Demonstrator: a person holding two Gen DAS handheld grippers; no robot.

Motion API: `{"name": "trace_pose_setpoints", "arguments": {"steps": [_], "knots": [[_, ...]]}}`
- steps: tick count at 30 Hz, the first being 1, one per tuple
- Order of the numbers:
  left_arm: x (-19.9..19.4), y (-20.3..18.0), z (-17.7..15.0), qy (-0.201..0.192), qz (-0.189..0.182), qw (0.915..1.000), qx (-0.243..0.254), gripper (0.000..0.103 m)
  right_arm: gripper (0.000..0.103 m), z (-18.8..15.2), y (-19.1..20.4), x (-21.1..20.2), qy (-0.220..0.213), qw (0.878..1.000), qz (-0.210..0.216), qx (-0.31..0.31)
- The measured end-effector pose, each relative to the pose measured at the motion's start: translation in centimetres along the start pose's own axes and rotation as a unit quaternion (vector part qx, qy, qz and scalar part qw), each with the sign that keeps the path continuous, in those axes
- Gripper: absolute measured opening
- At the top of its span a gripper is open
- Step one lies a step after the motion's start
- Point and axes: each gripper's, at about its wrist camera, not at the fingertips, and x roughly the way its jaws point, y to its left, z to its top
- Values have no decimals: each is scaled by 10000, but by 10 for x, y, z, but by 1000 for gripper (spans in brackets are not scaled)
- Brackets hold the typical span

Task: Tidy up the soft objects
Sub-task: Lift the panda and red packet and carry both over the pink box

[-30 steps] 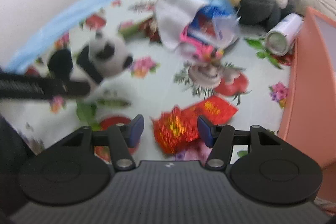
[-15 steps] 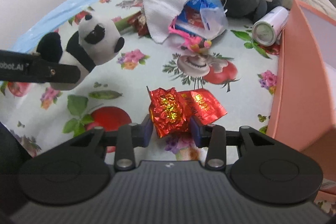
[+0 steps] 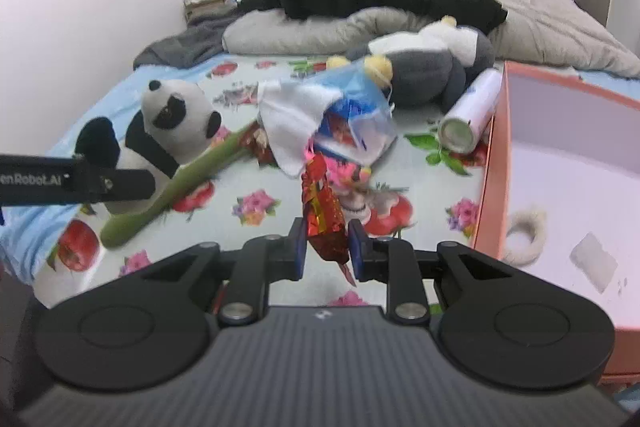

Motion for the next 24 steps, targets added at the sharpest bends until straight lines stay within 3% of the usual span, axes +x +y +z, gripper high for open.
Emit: {"name": "trace_pose_setpoints", "arguments": {"steps": [11, 24], "knots": [[-39, -40, 26, -340, -267, 9988, 213, 51, 26, 43, -6, -70, -828, 9965, 27, 142], [-59, -108, 54, -592, -964, 9908, 738, 51, 26, 62, -44, -138, -1476, 9870, -550, 320]]}}
